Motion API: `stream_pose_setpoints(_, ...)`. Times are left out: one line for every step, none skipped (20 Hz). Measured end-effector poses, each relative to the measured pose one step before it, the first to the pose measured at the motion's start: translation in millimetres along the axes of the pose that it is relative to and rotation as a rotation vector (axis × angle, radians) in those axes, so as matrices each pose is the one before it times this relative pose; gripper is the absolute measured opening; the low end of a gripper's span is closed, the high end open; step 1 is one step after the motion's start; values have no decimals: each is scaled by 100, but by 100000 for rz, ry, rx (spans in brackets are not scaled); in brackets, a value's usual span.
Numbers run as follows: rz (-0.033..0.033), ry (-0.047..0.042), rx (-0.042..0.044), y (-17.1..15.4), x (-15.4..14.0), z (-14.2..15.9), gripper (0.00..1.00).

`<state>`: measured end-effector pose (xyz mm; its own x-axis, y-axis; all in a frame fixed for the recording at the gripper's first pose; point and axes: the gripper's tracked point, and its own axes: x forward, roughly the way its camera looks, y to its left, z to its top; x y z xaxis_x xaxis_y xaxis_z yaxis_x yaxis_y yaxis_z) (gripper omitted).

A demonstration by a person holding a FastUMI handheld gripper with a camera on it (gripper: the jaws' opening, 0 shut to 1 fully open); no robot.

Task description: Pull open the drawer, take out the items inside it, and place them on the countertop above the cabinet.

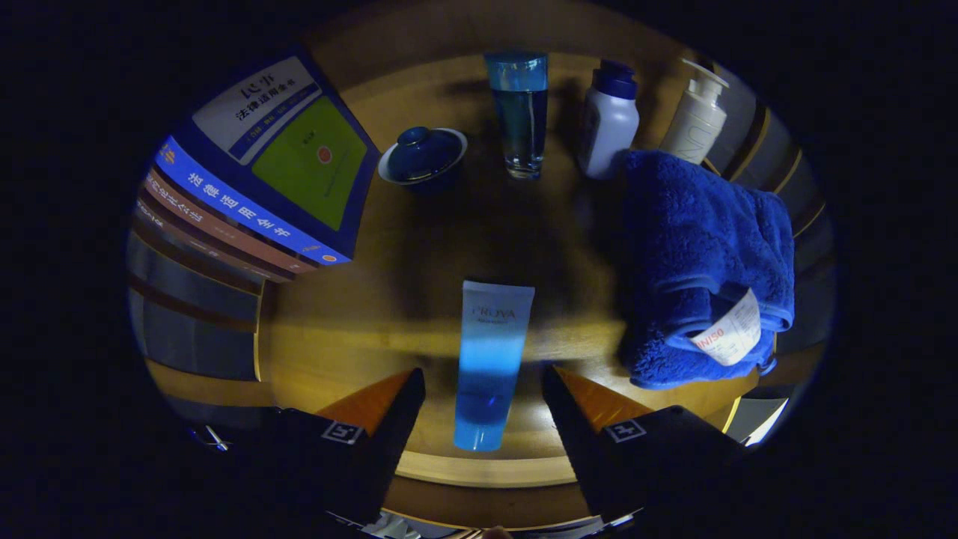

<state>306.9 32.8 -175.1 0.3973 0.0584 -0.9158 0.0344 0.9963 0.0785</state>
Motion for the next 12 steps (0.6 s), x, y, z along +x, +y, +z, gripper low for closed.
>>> stream_pose_setpoints(-576,-2312,-974,235,-1007,250,100)
stream_pose_setpoints(-574,-2647,-1573,327,-314,-26,100)
stream_pose_setpoints(-538,-3156,-1990,375,-597,166,100)
stream_pose_setpoints(56,-3563,-1573,568,-844,164,100)
stream_pose_setpoints(590,-3689,-1135,807,-927,142,100)
stream_pose_setpoints(1170,-4347,-674,871,-1038,259,100)
stream_pose_setpoints(1869,-4012,-334,971,-1006,81,100)
stream_pose_setpoints(1933,-5046,-28,1343,-1400,246,100)
stream_pose_setpoints(1564,-5210,115,868,-1240,136,100)
stream_pose_setpoints(1969,-5499,536,677,-1365,-79,100)
stream_pose_setpoints(1922,-5163,357,665,-1389,-153,100)
stream_pose_setpoints(2033,-5161,597,522,-1470,-306,100)
